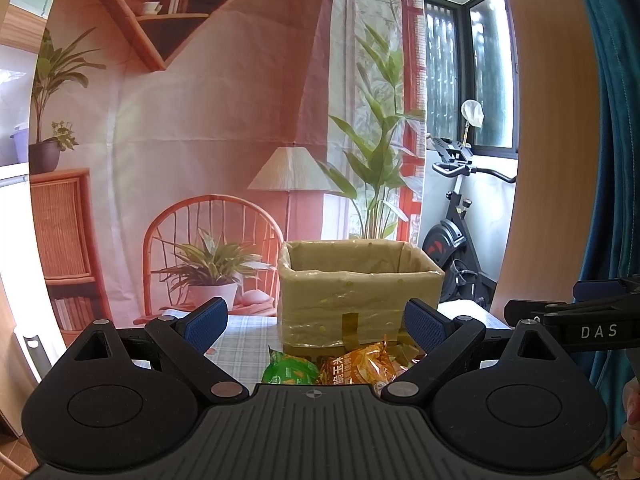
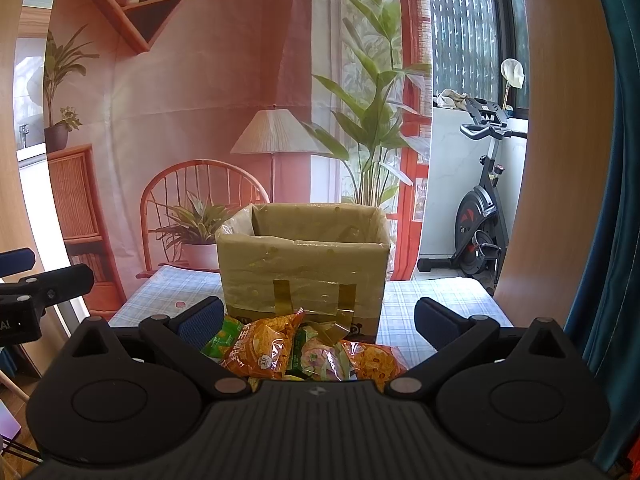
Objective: Organize snacks
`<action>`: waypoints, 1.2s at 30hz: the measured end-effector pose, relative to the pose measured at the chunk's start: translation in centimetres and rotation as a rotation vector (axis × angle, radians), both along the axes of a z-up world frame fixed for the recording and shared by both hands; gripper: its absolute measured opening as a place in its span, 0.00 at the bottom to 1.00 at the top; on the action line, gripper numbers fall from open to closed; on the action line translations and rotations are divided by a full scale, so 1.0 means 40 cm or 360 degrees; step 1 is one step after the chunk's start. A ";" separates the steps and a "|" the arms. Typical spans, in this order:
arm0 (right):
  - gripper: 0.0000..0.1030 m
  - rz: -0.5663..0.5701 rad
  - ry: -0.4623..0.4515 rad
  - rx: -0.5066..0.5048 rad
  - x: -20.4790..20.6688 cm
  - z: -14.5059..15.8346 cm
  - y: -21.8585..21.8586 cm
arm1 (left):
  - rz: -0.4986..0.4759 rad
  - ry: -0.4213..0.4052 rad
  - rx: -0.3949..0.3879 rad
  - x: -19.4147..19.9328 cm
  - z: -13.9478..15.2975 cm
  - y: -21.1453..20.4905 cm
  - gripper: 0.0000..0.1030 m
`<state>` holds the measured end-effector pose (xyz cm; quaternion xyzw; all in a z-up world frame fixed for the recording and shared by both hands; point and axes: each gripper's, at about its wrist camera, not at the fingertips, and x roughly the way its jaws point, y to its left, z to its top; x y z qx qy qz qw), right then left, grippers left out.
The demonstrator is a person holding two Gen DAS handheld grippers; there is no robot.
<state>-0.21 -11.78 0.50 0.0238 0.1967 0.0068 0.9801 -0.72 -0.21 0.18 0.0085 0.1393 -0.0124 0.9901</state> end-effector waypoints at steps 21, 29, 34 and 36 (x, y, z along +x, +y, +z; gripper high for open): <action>1.00 0.0005 0.0001 0.0000 -0.001 -0.004 0.001 | 0.0000 0.0005 -0.0014 0.001 0.001 0.006 0.94; 1.00 0.0006 0.0004 0.0006 0.002 -0.001 0.005 | 0.0006 0.0019 -0.0019 0.003 0.000 0.010 0.95; 1.00 0.0083 -0.0027 0.0069 0.006 -0.009 -0.001 | 0.0001 0.0054 -0.0054 0.012 -0.003 0.020 0.98; 1.00 0.0114 -0.0039 0.0093 0.019 -0.016 -0.010 | 0.0024 0.0062 -0.0046 0.020 -0.008 0.024 0.98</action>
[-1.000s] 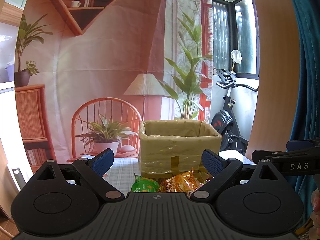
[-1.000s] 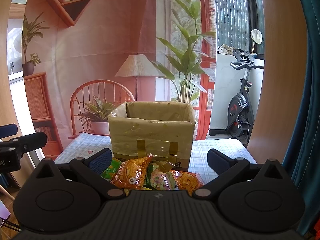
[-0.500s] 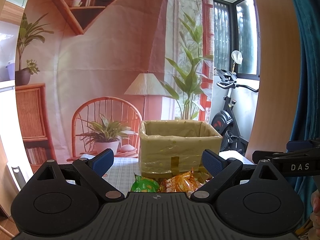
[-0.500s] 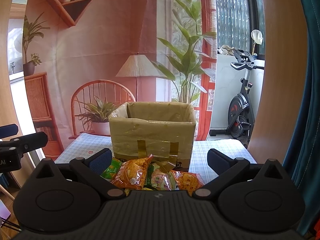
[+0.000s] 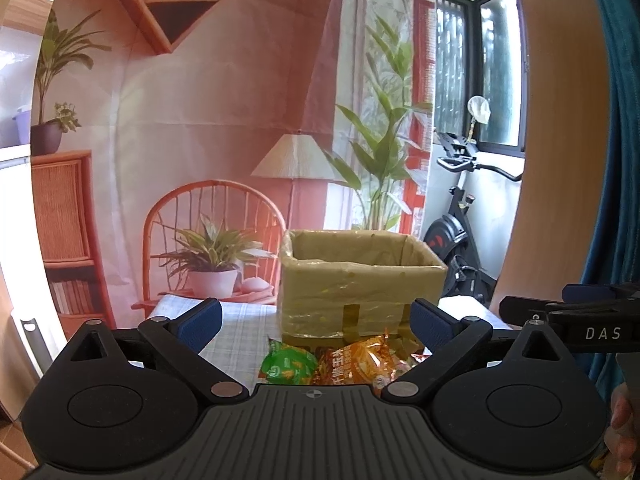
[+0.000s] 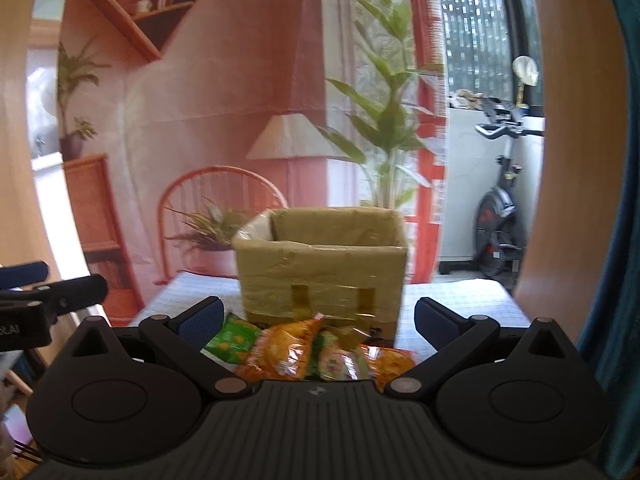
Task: Organize snacks
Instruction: 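Lower the left tool onto the green bag while the right tool lowers onto the orange bag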
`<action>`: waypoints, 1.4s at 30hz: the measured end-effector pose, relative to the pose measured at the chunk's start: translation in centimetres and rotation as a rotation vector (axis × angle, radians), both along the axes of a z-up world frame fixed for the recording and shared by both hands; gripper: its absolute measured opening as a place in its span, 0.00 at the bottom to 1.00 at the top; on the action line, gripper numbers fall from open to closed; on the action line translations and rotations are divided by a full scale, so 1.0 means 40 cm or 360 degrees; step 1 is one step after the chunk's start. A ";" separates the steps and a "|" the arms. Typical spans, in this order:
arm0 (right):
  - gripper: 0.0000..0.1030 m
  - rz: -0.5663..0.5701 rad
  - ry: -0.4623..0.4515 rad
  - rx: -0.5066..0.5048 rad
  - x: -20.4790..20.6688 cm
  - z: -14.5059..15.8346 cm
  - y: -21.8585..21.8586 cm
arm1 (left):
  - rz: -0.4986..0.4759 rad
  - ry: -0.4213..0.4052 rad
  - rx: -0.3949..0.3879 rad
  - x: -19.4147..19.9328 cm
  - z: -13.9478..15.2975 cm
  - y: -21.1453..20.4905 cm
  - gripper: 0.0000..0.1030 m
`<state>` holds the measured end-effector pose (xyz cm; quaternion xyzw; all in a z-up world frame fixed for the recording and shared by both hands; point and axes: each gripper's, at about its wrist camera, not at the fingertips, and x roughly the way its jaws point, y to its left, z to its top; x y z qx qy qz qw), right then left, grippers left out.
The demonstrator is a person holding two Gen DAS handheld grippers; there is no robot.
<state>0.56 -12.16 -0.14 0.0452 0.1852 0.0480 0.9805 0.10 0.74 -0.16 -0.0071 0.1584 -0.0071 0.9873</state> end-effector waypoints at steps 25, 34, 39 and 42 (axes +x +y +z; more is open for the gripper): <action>1.00 0.0007 0.0255 -0.0019 0.284 -0.267 -0.068 | 0.0067 0.0437 -0.0027 0.334 -0.215 0.120 0.87; 0.99 0.0095 0.0312 -0.0002 0.339 -0.310 -0.054 | 0.0025 0.0459 -0.0080 0.364 -0.254 0.146 0.85; 0.99 0.0192 0.0334 -0.0008 0.361 -0.325 -0.020 | 0.0029 0.0480 -0.0105 0.374 -0.279 0.168 0.85; 0.99 0.0260 0.0358 -0.0001 0.385 -0.333 0.003 | 0.0026 0.0484 -0.0139 0.383 -0.294 0.185 0.78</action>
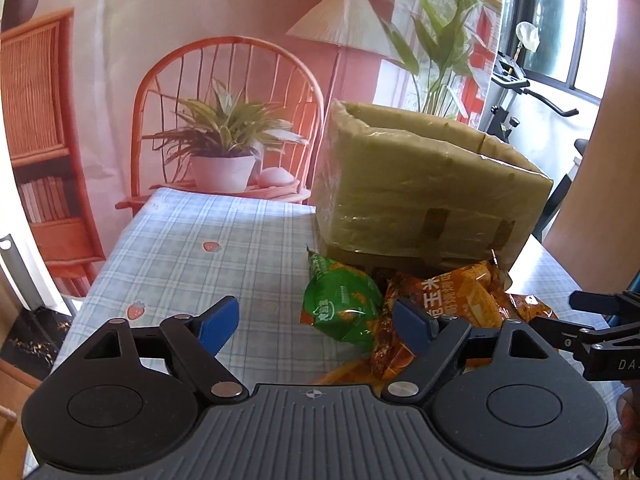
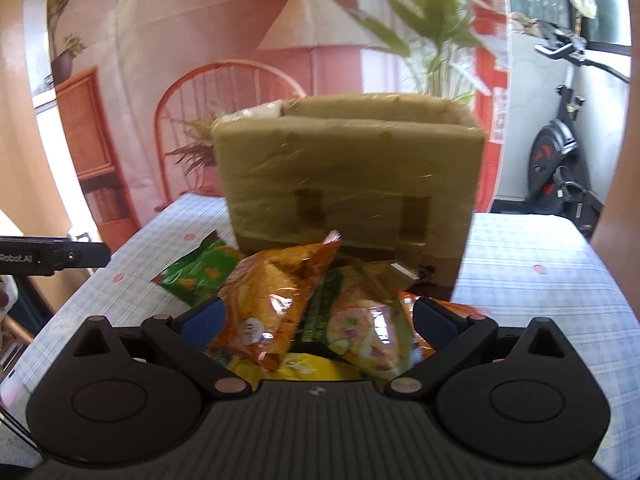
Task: Organize snacks
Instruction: 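Lower the left tool onto the green bag while the right tool lowers onto the orange bag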
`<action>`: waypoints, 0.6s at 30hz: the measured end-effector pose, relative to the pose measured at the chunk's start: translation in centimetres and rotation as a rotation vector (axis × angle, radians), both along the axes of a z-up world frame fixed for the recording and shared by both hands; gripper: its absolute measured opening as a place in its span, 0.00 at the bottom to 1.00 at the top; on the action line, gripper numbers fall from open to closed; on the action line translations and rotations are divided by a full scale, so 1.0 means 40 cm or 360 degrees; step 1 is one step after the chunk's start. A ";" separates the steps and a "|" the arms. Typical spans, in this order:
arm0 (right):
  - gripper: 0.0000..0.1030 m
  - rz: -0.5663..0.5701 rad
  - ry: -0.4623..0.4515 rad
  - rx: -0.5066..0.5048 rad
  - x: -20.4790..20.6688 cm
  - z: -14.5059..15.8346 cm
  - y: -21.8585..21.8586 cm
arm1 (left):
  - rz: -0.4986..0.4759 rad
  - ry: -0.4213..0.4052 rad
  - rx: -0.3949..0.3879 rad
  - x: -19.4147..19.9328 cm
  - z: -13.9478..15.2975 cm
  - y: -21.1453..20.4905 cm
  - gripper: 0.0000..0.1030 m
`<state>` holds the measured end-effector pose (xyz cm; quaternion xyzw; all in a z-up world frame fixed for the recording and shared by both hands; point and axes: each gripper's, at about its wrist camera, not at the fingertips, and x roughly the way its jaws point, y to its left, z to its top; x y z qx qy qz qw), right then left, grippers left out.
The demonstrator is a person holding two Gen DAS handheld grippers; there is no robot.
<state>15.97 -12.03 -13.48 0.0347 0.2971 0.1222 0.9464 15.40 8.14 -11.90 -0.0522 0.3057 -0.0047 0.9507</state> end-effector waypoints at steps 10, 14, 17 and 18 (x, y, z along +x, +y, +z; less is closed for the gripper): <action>0.98 0.0135 0.0150 0.0072 0.135 -0.046 0.067 | 0.0010 0.0009 -0.0047 0.018 -0.050 0.035 0.70; 0.97 0.0145 0.0260 0.0105 0.189 -0.064 0.076 | 0.0003 0.0035 -0.0079 0.029 -0.078 0.052 0.70; 0.97 0.0127 0.0339 0.0126 0.228 -0.074 0.076 | -0.0002 0.0047 -0.0104 0.040 -0.097 0.060 0.70; 0.97 0.0121 0.0360 0.0142 0.239 -0.077 0.074 | -0.0005 0.0048 -0.0114 0.043 -0.103 0.065 0.70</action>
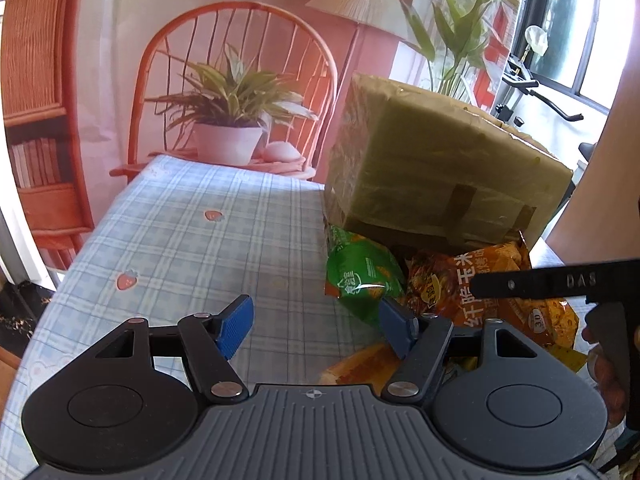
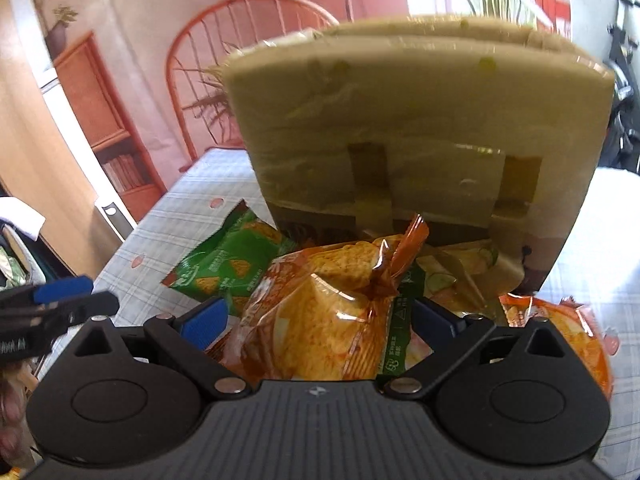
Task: Organize snacks
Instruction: 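Lower the left tool onto the green bag while the right tool lowers onto the orange bag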
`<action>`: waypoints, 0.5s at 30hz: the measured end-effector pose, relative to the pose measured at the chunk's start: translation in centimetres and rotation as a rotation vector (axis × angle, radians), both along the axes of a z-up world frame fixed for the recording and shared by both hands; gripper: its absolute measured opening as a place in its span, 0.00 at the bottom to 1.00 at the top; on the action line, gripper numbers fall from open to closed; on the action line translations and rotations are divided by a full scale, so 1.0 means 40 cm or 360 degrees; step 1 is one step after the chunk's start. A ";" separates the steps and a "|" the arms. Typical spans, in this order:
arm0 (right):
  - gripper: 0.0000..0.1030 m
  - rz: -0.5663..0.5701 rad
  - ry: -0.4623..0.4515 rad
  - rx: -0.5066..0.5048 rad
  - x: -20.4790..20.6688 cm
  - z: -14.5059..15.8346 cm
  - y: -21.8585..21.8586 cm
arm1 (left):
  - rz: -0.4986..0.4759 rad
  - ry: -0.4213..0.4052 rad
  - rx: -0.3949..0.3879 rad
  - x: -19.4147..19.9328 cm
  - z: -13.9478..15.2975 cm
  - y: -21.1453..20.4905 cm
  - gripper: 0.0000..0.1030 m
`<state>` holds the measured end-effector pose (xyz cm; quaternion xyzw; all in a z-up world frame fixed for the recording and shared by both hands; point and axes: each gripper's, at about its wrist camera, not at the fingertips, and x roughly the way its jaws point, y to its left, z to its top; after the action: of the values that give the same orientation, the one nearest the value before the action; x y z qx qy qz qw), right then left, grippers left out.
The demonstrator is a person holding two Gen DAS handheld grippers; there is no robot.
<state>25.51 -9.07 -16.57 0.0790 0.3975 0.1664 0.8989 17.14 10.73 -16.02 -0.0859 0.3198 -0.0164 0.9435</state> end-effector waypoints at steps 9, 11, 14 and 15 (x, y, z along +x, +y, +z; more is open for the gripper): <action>0.71 -0.0005 0.0095 0.0104 0.035 -0.018 -0.012 | -0.0025 0.0011 -0.0060 0.036 -0.026 0.012 0.70; 0.67 -0.0004 0.0062 0.0116 0.025 -0.011 -0.015 | -0.0028 0.0013 -0.0071 0.036 -0.027 0.011 0.70; 0.65 -0.0019 -0.0001 0.0153 0.006 0.004 -0.024 | -0.0027 0.0018 -0.0077 0.037 -0.029 0.011 0.70; 0.65 -0.0029 -0.0023 0.0173 -0.004 0.012 -0.032 | -0.0025 0.0021 -0.0081 0.036 -0.030 0.011 0.70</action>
<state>25.37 -10.36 -16.10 0.1301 0.3805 0.1800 0.8977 18.60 11.15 -17.22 -0.1075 0.3261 -0.0311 0.9387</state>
